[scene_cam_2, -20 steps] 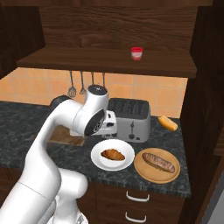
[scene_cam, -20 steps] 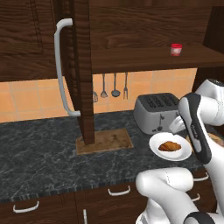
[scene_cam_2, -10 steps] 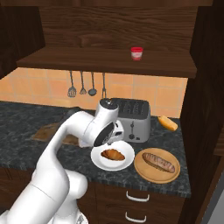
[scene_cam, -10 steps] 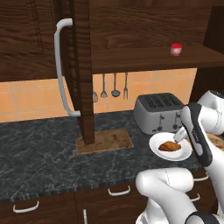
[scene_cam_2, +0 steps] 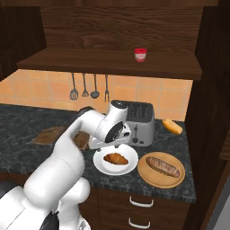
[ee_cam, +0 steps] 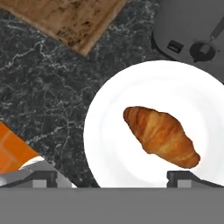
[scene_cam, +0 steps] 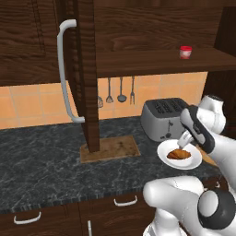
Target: From the different types of pastries on the counter, select a croissant and place it on the cutting board. Then retrieve a jar of jam from the cabinet and place it alongside the croissant on the cutting board.
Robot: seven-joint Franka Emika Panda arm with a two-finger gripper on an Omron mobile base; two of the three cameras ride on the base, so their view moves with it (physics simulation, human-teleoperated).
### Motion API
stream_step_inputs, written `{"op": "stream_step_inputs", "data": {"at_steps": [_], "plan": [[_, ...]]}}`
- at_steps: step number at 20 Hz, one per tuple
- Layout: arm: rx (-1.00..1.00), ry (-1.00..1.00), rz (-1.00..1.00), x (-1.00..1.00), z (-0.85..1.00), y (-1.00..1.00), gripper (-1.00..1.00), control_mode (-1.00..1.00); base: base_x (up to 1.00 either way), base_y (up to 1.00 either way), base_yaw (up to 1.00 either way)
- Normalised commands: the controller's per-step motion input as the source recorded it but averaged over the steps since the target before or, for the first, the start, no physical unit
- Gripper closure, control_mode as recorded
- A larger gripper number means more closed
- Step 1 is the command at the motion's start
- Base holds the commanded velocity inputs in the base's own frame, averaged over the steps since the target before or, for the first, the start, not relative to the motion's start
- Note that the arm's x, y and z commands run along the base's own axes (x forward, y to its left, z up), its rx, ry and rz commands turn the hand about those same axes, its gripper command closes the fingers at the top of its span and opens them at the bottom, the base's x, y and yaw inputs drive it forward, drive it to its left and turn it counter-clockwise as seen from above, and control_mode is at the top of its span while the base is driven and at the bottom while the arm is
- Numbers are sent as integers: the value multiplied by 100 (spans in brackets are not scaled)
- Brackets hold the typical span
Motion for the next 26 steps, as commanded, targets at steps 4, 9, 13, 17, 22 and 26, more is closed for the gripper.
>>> {"op": "stream_step_inputs", "data": {"at_steps": [4,9,13,17,22,26], "plan": [[0,7,15,32,-41,-32,-100,-100,0,0,0],[0,-2,10,22,-53,-22,-100,-100,0,0,0],[4,1,4,33,-28,-6,-100,-100,0,0,0],[5,9,3,13,-18,0,-100,-100,0,0,0],[5,8,7,2,-27,-1,-100,-100,0,0,0],[4,1,6,2,-17,0,-100,-100,0,0,0]]}}
